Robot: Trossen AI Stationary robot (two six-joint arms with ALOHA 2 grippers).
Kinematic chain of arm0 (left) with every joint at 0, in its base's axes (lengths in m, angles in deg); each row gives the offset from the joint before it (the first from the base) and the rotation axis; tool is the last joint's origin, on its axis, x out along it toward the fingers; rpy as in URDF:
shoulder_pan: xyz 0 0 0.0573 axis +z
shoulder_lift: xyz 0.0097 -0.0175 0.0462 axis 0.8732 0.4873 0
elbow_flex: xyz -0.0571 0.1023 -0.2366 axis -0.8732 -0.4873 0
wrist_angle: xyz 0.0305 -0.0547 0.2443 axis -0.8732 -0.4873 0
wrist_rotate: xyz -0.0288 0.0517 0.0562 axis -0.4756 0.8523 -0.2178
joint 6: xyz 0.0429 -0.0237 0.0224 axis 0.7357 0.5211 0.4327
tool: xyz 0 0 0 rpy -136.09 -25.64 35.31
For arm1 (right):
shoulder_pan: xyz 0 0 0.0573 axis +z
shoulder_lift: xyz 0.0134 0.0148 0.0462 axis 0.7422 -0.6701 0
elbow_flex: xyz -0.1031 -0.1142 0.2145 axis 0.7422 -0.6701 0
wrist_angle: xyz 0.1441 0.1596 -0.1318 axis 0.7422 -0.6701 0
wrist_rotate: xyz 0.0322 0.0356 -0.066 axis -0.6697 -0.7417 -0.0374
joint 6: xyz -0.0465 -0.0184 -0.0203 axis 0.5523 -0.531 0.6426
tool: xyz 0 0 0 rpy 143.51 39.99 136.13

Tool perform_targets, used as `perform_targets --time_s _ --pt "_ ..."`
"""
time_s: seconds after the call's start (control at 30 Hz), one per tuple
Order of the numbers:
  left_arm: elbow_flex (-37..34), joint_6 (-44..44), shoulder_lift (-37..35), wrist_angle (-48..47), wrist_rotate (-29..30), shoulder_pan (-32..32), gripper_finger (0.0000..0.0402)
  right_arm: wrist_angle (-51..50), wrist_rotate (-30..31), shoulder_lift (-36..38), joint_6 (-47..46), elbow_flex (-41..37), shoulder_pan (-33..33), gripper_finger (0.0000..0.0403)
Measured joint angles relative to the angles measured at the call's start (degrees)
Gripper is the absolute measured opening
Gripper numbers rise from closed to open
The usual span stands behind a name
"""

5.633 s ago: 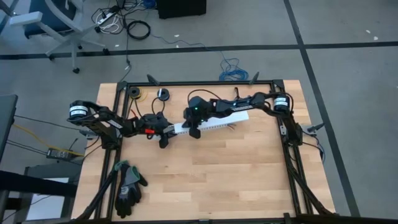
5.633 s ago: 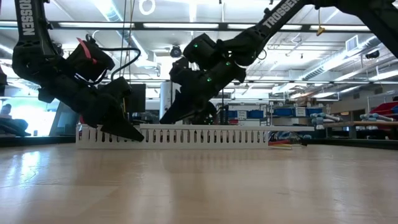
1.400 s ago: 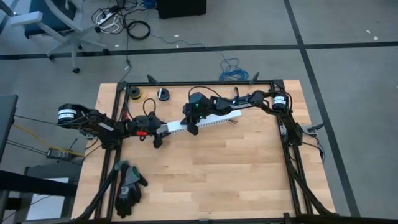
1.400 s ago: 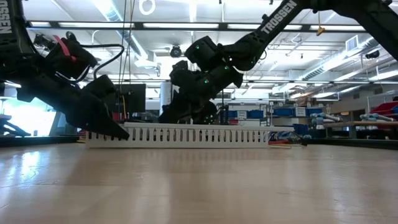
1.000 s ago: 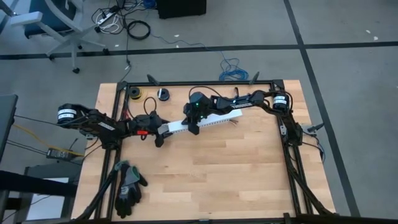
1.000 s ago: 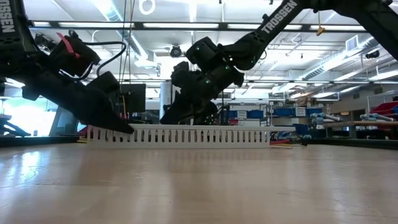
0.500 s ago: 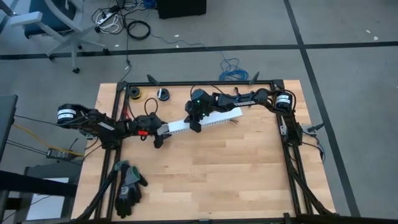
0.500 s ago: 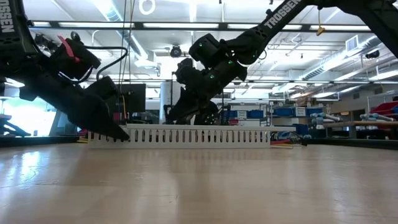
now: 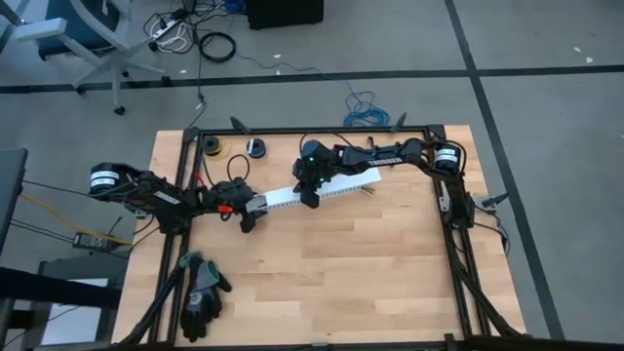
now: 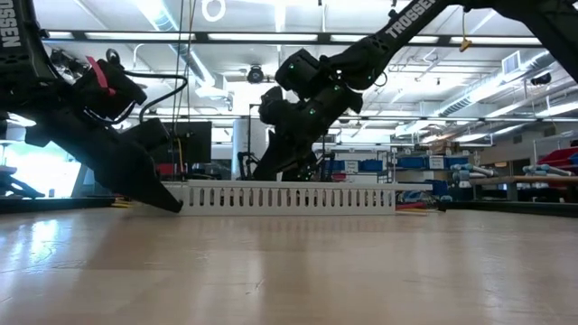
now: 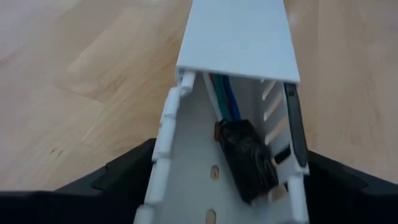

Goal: Ziptie cables
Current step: Close the cable duct

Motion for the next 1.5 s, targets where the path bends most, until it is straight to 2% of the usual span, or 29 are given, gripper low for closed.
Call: perform_targets --time_s 0.13,0.27,0.4,0.67,0.93,1.1,1.5 --pt "0.0 1.26 0.03 -0.17 1.3 0.0 0.0317 -3.62 3.2 3.19 1.05 -0.06 -0.19 0.0" --pt "0.22 2.67 0.07 -0.08 1.94 0.0 0.0304 -10.53 7.45 7.26 2.83 -0.04 -0.34 0.0" --pt "1.76 3.69 0.22 0.11 1.96 0.0 0.03 -17.44 9.23 9.71 3.02 -0.06 -0.34 0.0" --pt "4.07 5.21 3.66 0.28 1.26 0.0 0.03 -24.41 16.18 9.88 0.66 -0.06 -0.06 0.0" --pt "4.18 3.09 5.16 1.74 0.78 0.0 0.0282 -24.51 16.27 9.71 0.81 -0.06 0.62 0.0" --pt "4.7 5.07 5.26 1.57 0.82 0.0 0.0267 -24.47 16.37 9.71 0.85 -0.06 0.5 0.0" --pt "9.44 8.96 9.59 1.61 -0.18 0.0 0.0265 -23.68 16.2 8.73 0.15 -0.02 1.36 0.0"
